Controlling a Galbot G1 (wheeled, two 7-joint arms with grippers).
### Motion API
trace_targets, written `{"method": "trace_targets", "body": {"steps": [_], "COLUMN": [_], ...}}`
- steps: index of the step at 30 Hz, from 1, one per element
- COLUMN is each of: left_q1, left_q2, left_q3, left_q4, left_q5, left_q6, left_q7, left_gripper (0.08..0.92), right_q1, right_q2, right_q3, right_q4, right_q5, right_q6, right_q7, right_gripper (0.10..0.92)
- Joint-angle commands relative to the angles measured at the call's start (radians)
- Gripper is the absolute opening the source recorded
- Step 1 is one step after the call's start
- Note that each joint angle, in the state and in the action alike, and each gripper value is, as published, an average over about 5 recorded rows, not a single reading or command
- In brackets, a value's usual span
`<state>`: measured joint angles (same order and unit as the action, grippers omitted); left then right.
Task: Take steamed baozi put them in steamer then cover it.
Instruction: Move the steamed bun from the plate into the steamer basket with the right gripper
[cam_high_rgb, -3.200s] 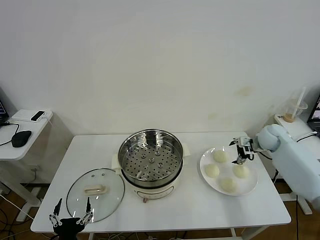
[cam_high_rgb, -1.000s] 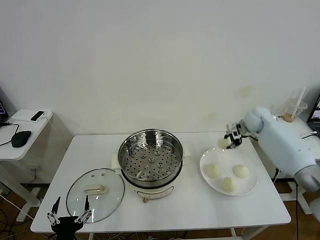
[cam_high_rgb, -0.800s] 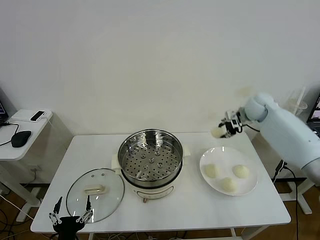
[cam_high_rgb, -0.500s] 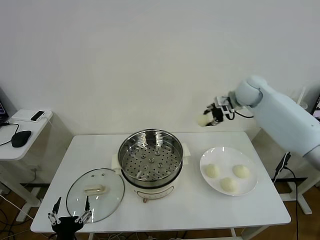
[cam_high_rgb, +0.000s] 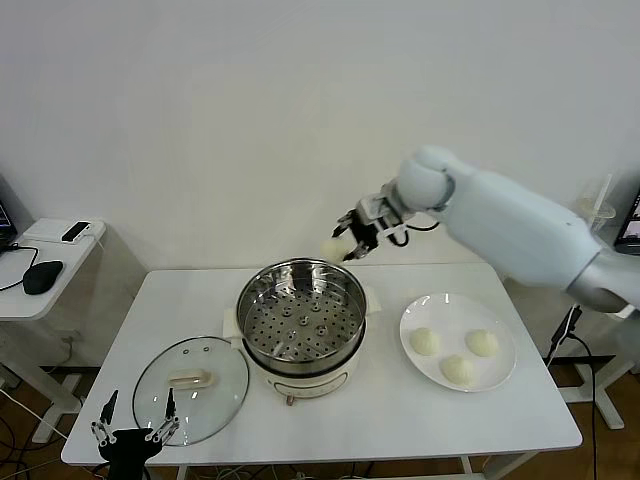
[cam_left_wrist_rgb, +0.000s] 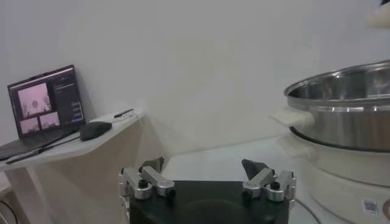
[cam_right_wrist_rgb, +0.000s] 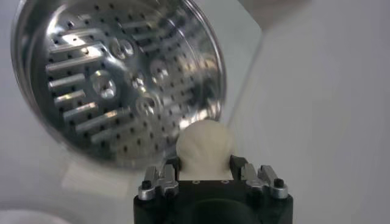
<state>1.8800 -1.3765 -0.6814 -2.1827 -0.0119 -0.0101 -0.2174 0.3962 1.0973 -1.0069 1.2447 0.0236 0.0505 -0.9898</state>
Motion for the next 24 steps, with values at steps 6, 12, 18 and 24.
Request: {"method": "trace_targets", "body": {"steps": [6, 12, 18, 24], "left_q1": [0.0, 0.004, -0.004, -0.012], "left_q2": [-0.002, -0.009, -0.013, -0.013], "left_q3": [-0.029, -0.036, -0.035, -0.036], "left_q4": [-0.009, -0.01, -0.008, -0.003], "left_q5": [-0.018, -0.018, -0.018, -0.018], "left_q6": [0.005, 0.005, 0.005, 0.006], "left_q7": [0.001, 0.002, 0.002, 0.002], "left_gripper": [0.823, 0.823, 0.823, 0.823], "right_q1": [-0.033, -0.053, -0.066, -0.077], "right_q2": [0.154, 0.186, 0.214, 0.243], "right_q3": [-0.153, -0.133, -0.098, -0.072], "right_q4": [-0.119, -0.15, -0.223, -0.29], "right_q5": [-0.245, -0.357, -0.487, -0.532], "right_q6": [0.293, 0.358, 0.426, 0.462], "right_q7": [0.108, 0.153, 0.21, 0.241], "right_gripper": [0.518, 0.52, 0.521, 0.523]}}
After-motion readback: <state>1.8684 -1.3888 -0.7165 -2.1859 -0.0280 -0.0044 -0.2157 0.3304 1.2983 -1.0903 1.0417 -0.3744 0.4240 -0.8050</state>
